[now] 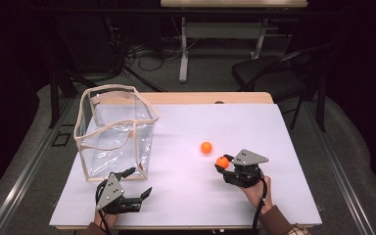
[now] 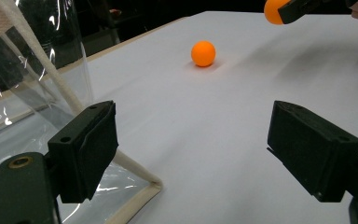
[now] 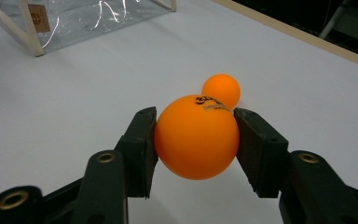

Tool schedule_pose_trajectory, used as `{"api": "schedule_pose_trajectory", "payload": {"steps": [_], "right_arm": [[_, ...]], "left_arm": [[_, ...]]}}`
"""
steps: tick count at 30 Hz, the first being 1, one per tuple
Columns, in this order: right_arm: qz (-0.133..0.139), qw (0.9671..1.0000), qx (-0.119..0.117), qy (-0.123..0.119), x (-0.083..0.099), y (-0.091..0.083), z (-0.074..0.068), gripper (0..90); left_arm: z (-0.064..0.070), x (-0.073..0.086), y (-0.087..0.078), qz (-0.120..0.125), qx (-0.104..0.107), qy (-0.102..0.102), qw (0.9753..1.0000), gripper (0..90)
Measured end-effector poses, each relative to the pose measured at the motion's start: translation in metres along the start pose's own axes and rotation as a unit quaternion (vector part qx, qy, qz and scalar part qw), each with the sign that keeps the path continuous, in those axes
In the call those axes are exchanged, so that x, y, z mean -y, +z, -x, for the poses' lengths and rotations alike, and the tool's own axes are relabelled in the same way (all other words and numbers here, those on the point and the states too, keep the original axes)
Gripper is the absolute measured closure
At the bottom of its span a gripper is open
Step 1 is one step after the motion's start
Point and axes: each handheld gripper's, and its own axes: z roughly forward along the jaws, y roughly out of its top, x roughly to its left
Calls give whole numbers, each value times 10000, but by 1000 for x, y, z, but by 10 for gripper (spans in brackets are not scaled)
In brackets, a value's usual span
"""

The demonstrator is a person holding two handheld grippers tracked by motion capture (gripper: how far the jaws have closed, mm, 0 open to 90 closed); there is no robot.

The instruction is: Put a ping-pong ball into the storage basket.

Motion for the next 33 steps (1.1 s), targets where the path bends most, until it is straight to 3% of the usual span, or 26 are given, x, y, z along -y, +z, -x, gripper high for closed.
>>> {"api": "schedule_pose_trajectory", "payload": {"steps": [33], "right_arm": [[165,9998,-82,-9,-15,15,3,511]], "left_arm": [[0,0,0,0,11,-16,10000,159]]}}
